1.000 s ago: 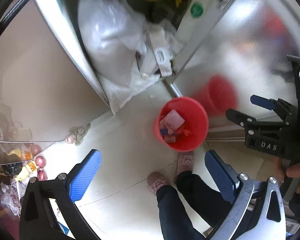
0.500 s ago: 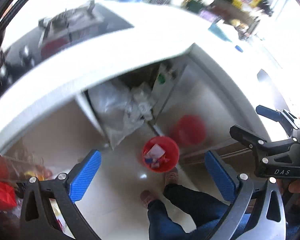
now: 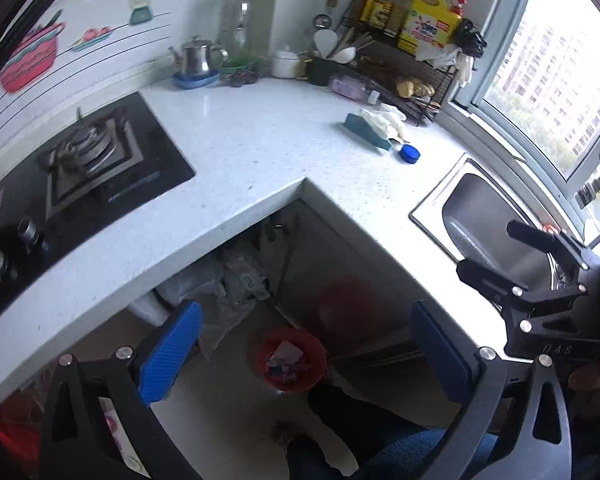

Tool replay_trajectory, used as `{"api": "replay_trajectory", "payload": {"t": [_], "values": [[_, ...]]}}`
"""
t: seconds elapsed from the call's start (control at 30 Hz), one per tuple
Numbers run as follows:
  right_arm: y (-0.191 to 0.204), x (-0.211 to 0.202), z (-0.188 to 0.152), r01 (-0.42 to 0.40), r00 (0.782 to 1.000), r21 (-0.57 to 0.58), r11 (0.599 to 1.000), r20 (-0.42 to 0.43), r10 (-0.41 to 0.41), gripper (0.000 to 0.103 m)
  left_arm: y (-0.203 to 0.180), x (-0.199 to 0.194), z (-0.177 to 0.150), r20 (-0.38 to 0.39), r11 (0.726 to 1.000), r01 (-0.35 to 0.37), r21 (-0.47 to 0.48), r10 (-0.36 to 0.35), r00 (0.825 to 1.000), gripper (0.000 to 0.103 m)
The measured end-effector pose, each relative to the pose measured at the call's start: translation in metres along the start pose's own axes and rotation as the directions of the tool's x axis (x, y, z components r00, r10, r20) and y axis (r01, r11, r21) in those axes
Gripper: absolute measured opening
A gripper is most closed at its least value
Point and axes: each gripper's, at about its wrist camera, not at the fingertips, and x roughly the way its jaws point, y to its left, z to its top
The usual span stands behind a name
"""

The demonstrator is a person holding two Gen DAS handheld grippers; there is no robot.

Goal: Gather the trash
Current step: 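Raise both tools back up to the counter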

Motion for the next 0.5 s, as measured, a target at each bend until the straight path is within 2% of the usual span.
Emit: {"api": "replay_trajectory", "payload": {"t": [0.23, 0.5], "values": [[-0.051, 0.010, 0.048, 0.024, 0.999, 0.050, 0.998, 0.035, -0.026, 0.102, -0.031, 0.025, 0.071, 0.009, 0.998, 0.002, 0.060, -0.002, 1.000, 0.103], [-0.113, 0.059, 0.114, 0.021, 0.999, 0.078, 0.997, 0.041, -0.024, 0.102, -0.056, 0.086, 0.164, 0.002, 0.995, -0.017, 0.099, 0.017, 1.000, 0.103]]}}
